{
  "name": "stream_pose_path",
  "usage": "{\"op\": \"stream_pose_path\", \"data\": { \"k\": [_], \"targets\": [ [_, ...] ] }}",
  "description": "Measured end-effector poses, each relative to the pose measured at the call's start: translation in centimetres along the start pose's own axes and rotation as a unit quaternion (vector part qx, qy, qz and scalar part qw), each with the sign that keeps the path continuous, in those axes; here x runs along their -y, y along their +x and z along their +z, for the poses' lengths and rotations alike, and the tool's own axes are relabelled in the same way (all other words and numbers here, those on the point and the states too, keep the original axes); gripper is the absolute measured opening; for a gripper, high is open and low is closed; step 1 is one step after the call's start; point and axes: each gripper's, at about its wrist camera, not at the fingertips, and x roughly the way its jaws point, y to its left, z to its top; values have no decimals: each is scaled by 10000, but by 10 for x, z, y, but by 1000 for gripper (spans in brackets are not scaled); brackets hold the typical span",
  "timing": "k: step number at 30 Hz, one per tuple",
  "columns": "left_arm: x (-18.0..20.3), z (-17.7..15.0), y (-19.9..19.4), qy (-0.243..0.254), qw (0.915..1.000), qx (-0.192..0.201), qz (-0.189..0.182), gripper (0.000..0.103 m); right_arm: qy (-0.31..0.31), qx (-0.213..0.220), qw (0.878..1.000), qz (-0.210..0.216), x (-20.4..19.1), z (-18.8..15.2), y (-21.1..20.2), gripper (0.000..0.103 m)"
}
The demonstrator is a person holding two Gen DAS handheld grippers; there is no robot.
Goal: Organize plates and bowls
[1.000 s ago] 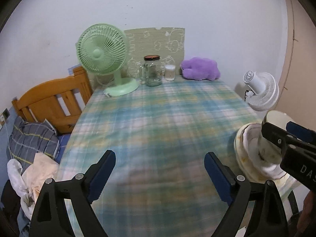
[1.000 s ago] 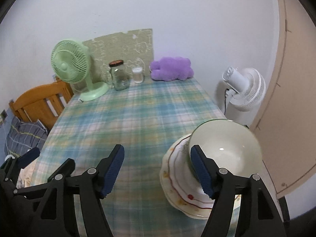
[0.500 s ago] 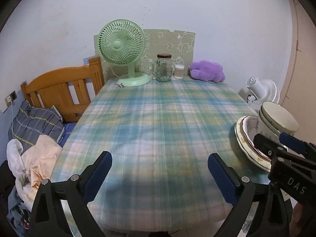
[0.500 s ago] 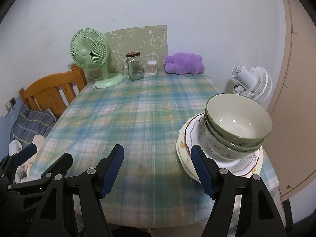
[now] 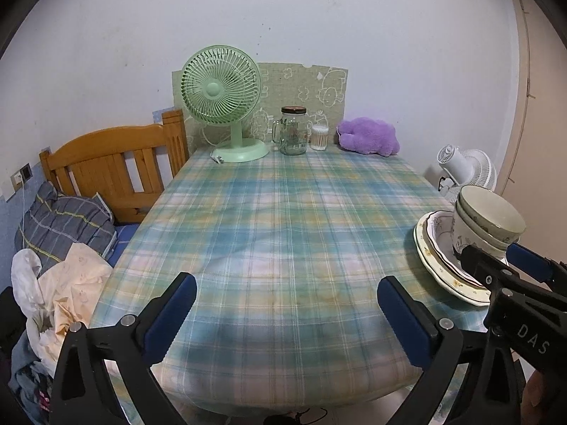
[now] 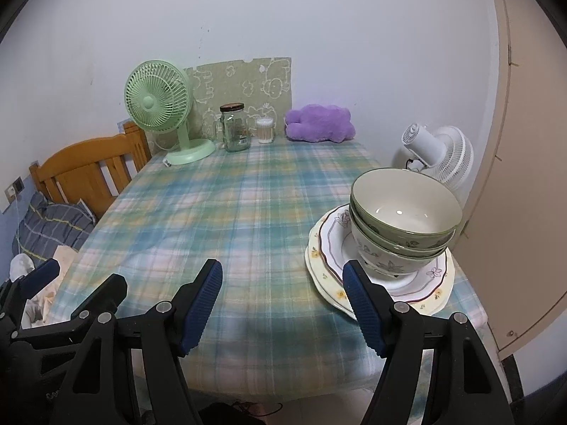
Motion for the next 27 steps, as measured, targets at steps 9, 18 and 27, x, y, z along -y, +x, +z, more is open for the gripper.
{"op": "stream_pose_path", "data": {
  "k": [9,18,27],
  "targets": [
    [-1,-4,-4,-46,10000,59,-59,103,-25,4,10000,-77,-2,-4,-4,73],
    [0,-4,-5,-37,10000,50,-42,103,10,-32,10000,-73,-1,-7,-6,73],
    [0,-5,-6,-23,10000,65,-41,103,23,-83,9999,-85,-1,-8,-5,73]
  ]
}}
